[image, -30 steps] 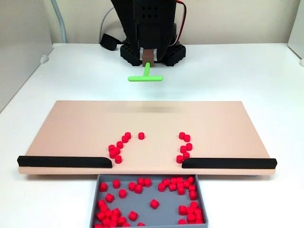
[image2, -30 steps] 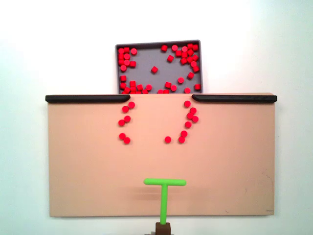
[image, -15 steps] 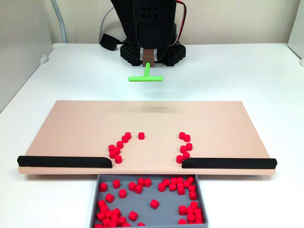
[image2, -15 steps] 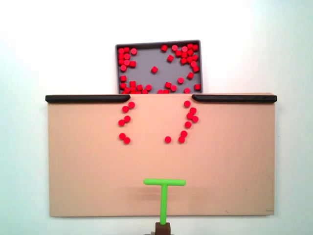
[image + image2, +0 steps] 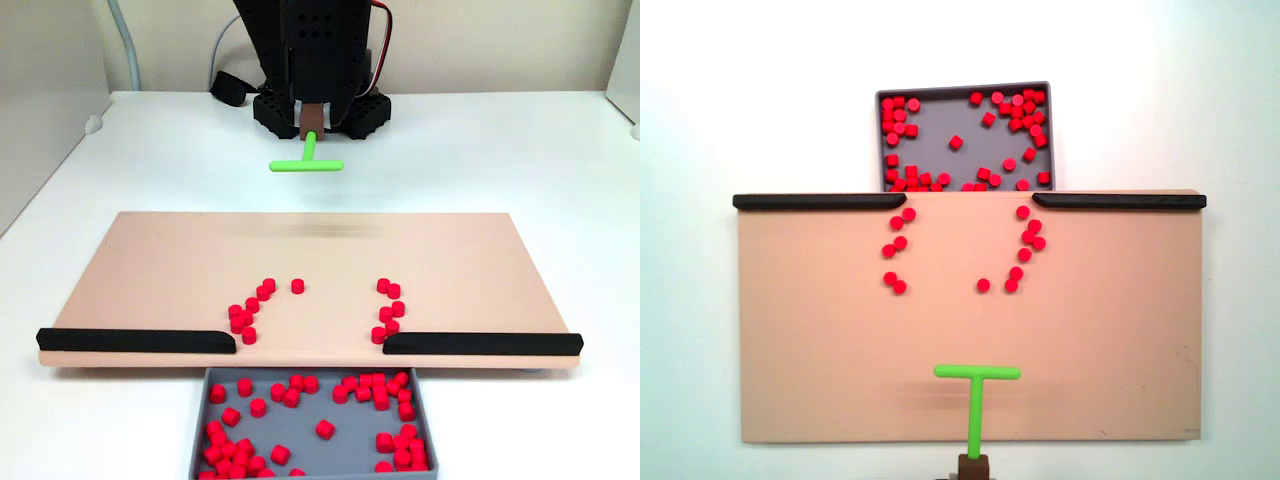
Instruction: Push granules from bottom to the grey container
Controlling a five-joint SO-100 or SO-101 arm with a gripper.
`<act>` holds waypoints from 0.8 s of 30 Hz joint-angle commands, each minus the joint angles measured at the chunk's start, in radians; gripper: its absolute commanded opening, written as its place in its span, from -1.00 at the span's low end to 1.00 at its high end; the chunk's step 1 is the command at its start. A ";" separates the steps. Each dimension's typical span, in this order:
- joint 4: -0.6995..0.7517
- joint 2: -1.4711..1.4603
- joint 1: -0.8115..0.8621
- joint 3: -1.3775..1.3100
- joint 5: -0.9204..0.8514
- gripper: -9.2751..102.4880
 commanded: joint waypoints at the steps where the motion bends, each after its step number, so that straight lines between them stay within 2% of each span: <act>1: -0.008 0.009 -0.006 -0.008 -0.012 -0.81; 24: -0.008 -0.002 -0.009 -0.008 -0.035 -0.82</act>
